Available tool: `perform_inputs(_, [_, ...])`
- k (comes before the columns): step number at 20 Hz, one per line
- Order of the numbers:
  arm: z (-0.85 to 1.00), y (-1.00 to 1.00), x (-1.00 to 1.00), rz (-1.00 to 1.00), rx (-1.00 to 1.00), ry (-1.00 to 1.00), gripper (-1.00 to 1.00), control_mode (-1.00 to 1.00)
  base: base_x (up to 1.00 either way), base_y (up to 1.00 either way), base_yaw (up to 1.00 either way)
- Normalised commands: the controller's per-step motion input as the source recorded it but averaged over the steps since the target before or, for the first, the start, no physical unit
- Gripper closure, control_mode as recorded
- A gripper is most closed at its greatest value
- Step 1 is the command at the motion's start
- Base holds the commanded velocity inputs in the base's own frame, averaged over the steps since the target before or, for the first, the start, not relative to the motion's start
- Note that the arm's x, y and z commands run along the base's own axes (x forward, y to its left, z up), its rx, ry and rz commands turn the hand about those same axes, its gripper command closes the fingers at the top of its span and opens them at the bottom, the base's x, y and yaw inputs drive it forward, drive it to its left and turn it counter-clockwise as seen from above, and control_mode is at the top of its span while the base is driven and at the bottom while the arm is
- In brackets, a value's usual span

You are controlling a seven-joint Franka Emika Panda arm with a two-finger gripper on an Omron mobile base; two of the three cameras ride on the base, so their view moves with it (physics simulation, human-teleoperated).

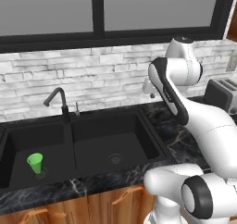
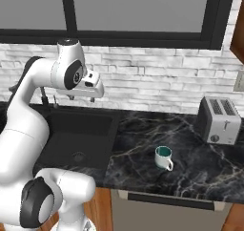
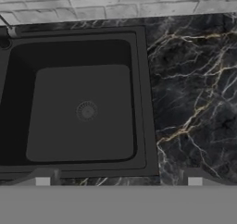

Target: Move any existing items from the left basin to the right basin for drying. Then move the mug from the counter to the left basin of the sink for washing.

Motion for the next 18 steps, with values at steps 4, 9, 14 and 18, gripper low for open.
perform_inputs(4, [0.00, 0.00, 0.00, 0.00, 0.00, 0.00, -1.00, 1.00, 0.34, 0.58, 0.00])
perform_inputs(9, [0.00, 0.00, 0.00, 0.00, 0.00, 0.00, -1.00, 1.00, 0.50, 0.55, 0.00])
perform_inputs(14, [0.00, 0.00, 0.00, 0.00, 0.00, 0.00, -1.00, 1.00, 0.58, 0.50, 0.00])
perform_inputs(18, [0.00, 0.00, 0.00, 0.00, 0.00, 0.00, -1.00, 1.00, 0.43, 0.65, 0.00])
